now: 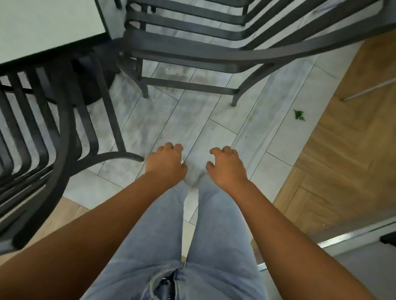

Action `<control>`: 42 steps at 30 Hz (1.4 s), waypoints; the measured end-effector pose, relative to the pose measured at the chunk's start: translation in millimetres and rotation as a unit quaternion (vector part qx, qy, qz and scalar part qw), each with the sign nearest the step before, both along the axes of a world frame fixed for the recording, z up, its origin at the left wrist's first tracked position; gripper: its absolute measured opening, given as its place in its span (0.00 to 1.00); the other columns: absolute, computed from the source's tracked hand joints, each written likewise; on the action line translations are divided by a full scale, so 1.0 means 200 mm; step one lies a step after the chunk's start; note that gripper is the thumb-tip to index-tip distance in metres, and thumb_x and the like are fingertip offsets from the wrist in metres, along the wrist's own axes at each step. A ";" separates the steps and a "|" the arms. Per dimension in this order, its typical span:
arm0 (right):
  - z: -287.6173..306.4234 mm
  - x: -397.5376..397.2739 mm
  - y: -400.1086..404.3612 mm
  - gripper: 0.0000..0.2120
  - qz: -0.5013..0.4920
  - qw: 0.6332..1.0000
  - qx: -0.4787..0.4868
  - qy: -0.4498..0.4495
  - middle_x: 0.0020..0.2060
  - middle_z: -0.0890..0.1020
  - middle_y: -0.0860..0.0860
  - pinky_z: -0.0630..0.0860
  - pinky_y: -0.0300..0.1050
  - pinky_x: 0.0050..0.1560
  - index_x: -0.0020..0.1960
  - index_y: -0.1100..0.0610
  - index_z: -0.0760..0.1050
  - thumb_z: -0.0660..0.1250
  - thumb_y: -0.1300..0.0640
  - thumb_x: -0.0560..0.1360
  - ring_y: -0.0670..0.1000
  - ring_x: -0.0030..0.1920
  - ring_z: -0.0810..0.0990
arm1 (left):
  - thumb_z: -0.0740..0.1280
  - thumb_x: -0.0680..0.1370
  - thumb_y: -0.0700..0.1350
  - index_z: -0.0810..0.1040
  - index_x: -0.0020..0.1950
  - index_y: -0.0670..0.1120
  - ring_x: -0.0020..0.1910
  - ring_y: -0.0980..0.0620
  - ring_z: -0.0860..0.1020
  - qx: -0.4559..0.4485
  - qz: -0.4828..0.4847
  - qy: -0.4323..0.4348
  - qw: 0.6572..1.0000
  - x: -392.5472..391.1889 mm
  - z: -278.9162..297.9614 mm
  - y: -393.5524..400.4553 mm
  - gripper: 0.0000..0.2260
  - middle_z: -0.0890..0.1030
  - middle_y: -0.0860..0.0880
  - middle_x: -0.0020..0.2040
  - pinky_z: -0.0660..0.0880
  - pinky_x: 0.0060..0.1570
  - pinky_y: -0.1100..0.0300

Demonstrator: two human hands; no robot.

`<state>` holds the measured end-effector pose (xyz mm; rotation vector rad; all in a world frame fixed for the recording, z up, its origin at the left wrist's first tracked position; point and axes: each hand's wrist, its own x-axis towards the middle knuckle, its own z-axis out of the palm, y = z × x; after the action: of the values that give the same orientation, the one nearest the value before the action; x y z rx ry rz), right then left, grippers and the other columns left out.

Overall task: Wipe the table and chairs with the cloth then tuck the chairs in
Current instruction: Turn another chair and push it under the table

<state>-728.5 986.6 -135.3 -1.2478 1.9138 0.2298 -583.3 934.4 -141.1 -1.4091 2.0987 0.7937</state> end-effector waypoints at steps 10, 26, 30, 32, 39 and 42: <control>0.12 -0.50 -0.13 0.18 0.023 0.999 0.001 -0.043 0.61 0.72 0.57 0.74 0.47 0.50 0.68 0.57 0.69 0.58 0.54 0.79 0.57 0.56 0.75 | 0.62 0.78 0.51 0.72 0.64 0.46 0.53 0.47 0.77 0.010 0.179 0.081 0.980 -0.53 0.09 -0.09 0.16 0.77 0.46 0.58 0.73 0.48 0.56; 0.71 -1.15 -0.73 0.21 0.191 0.972 -0.136 -0.028 0.64 0.72 0.53 0.69 0.49 0.58 0.70 0.51 0.66 0.59 0.48 0.78 0.55 0.65 0.67 | 0.63 0.77 0.52 0.73 0.64 0.46 0.57 0.49 0.76 -0.107 0.355 0.255 0.893 -1.27 0.42 -0.59 0.18 0.75 0.47 0.62 0.70 0.52 0.59; 0.75 -1.25 -0.88 0.20 0.247 0.960 -0.131 -0.018 0.65 0.71 0.52 0.67 0.49 0.61 0.69 0.53 0.66 0.59 0.48 0.78 0.54 0.66 0.64 | 0.63 0.77 0.50 0.72 0.66 0.47 0.59 0.47 0.75 -0.074 0.361 0.239 0.898 -1.39 0.45 -0.73 0.18 0.72 0.44 0.65 0.70 0.53 0.56; 0.75 -1.31 -0.96 0.23 0.287 0.949 -0.130 -0.009 0.68 0.68 0.52 0.65 0.50 0.64 0.72 0.52 0.62 0.60 0.49 0.78 0.54 0.69 0.62 | 0.64 0.77 0.49 0.69 0.68 0.47 0.61 0.45 0.73 -0.048 0.360 0.230 0.903 -1.45 0.48 -0.78 0.20 0.69 0.43 0.68 0.69 0.55 0.55; 0.80 -1.55 -1.26 0.36 0.397 0.917 -0.039 0.002 0.77 0.49 0.51 0.41 0.56 0.73 0.76 0.44 0.50 0.65 0.44 0.75 0.53 0.76 0.39 | 0.64 0.75 0.57 0.57 0.75 0.49 0.71 0.45 0.62 0.048 0.352 0.219 0.909 -1.65 0.51 -0.91 0.32 0.58 0.45 0.75 0.62 0.66 0.54; 0.82 -1.67 -1.39 0.42 0.426 0.905 -0.017 0.001 0.77 0.44 0.50 0.37 0.58 0.73 0.76 0.42 0.47 0.68 0.38 0.70 0.53 0.75 0.34 | 0.61 0.73 0.65 0.51 0.77 0.52 0.70 0.43 0.64 0.090 0.369 0.212 0.901 -1.73 0.52 -0.96 0.38 0.54 0.43 0.76 0.63 0.68 0.46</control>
<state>-1061.9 707.9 28.2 -2.0435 1.2564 0.6433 -929.7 742.7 -36.9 -2.0922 1.6597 1.6698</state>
